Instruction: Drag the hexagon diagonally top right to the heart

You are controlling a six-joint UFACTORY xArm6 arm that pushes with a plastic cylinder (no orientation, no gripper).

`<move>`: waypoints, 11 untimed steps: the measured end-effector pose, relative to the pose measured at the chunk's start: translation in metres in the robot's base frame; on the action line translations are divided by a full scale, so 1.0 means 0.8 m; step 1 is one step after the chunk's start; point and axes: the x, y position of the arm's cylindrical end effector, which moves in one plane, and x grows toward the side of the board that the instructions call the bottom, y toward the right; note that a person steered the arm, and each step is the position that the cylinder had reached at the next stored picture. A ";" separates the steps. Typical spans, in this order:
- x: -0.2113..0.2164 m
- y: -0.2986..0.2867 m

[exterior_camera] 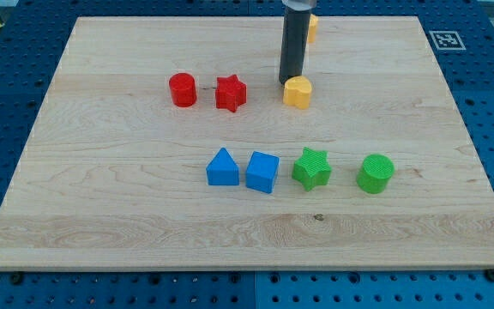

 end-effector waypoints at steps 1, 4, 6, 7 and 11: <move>0.002 0.000; -0.201 -0.029; -0.200 0.032; -0.190 0.032; -0.033 0.102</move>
